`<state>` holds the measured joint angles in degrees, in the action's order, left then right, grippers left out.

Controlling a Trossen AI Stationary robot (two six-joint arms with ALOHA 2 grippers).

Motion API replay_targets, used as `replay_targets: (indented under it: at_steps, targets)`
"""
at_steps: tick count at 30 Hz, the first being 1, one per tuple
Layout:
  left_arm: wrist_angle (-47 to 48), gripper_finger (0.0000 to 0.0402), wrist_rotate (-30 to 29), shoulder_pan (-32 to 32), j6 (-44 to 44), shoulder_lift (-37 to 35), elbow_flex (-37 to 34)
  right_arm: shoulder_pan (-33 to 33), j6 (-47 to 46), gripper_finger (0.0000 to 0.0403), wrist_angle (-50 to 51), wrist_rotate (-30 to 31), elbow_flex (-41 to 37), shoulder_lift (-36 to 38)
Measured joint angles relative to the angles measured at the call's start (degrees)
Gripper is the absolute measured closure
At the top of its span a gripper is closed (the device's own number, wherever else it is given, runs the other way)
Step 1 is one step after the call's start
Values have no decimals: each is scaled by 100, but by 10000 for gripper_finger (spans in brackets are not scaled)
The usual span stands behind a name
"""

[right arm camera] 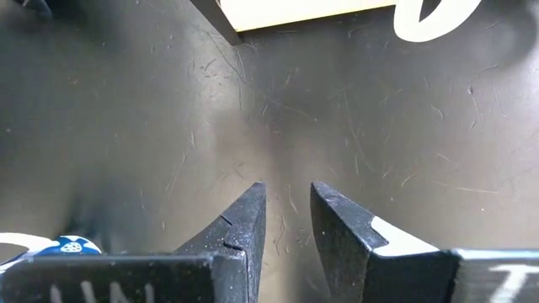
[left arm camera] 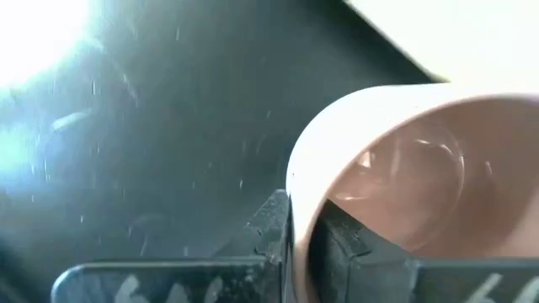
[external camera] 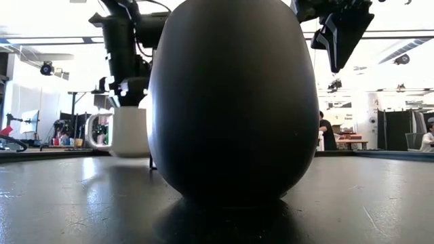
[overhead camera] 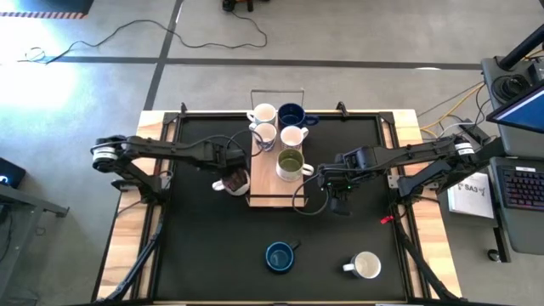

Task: Place coffee mugs
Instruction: Put the pink mug on the shelf

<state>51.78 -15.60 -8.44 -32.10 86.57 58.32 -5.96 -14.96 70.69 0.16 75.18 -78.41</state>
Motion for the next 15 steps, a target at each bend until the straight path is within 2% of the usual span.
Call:
replay_targets:
  at_steps: [15]
  targets:
    - [-48, 391, 19, -422, 975, -16, 757, 0, -105, 319, -10, -3, 0, 0]
